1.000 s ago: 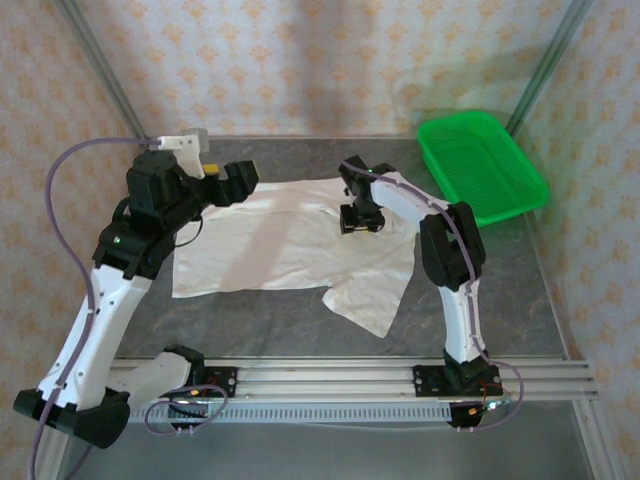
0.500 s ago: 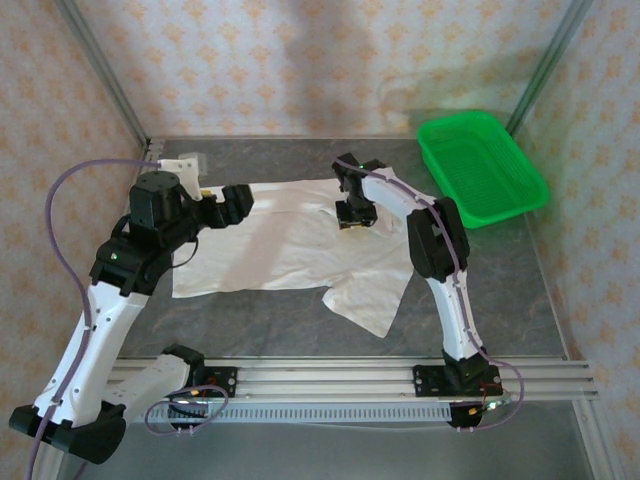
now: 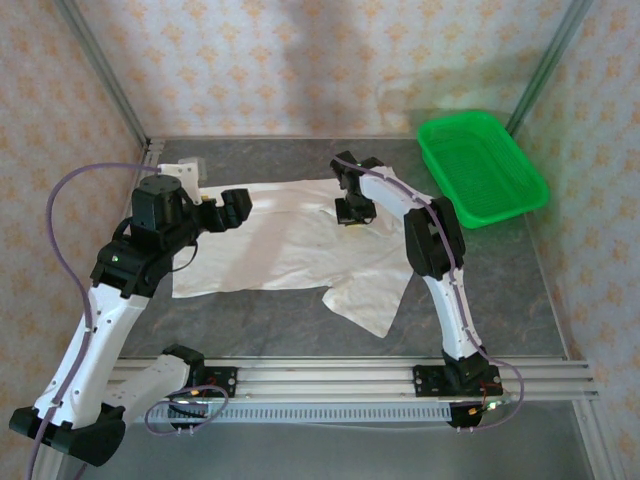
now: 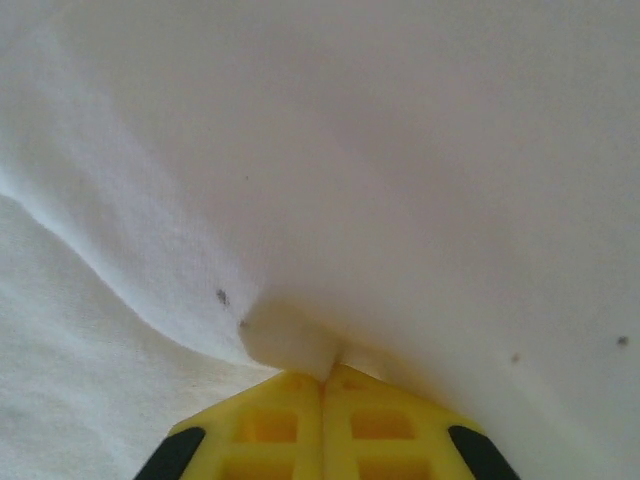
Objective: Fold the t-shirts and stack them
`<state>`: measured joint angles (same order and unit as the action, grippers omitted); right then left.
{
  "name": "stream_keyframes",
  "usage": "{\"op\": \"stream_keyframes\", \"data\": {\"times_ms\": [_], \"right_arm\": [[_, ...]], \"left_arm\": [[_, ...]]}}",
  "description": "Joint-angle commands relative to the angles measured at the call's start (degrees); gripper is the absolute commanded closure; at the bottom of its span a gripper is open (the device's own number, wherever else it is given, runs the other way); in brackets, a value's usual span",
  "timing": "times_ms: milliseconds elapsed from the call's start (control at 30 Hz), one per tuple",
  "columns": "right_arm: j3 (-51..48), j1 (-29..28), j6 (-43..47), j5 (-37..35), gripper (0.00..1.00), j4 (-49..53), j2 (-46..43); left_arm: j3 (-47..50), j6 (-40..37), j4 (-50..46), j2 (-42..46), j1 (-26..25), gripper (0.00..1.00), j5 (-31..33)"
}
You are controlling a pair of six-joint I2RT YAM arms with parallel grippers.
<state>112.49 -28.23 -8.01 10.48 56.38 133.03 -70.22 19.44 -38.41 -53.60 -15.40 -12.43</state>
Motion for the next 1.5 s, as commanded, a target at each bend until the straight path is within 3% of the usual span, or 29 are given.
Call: {"op": "stream_keyframes", "data": {"times_ms": [0,633,800,1067,1167,1267,1367,1467], "right_arm": [[2.0,-0.3,0.1,-1.4,1.0,2.8,0.5],[-0.6,-0.3,-0.5,12.0,1.0,3.7,-5.5],[-0.5,-0.3,-0.7,17.9,1.0,5.0,-4.7],[-1.8,-0.3,-1.8,19.9,1.0,3.8,-2.5],[-1.7,-0.3,-2.2,19.2,0.9,3.5,-2.6],[-1.6,-0.2,-2.5,18.0,0.7,3.3,-4.0],[-2.5,0.8,-3.6,16.3,0.59,2.9,-6.3],[-4.9,2.9,-5.8,13.2,0.56,1.4,-9.7]], "left_arm": [[0.9,0.3,-1.1,0.9,-0.3,0.05,1.9],[3.2,1.0,-0.6,0.5,-0.2,0.06,1.9],[3.9,1.2,-0.6,0.8,-0.2,0.06,1.7],[5.5,1.7,-0.1,0.5,-0.3,0.06,0.9],[5.9,1.8,0.0,0.4,-0.2,0.06,0.9],[6.1,2.0,0.0,0.3,-0.3,0.06,1.1],[6.4,2.1,0.0,0.1,-0.2,0.06,1.3],[6.4,2.1,0.0,-0.3,-0.2,0.06,1.4]]}}
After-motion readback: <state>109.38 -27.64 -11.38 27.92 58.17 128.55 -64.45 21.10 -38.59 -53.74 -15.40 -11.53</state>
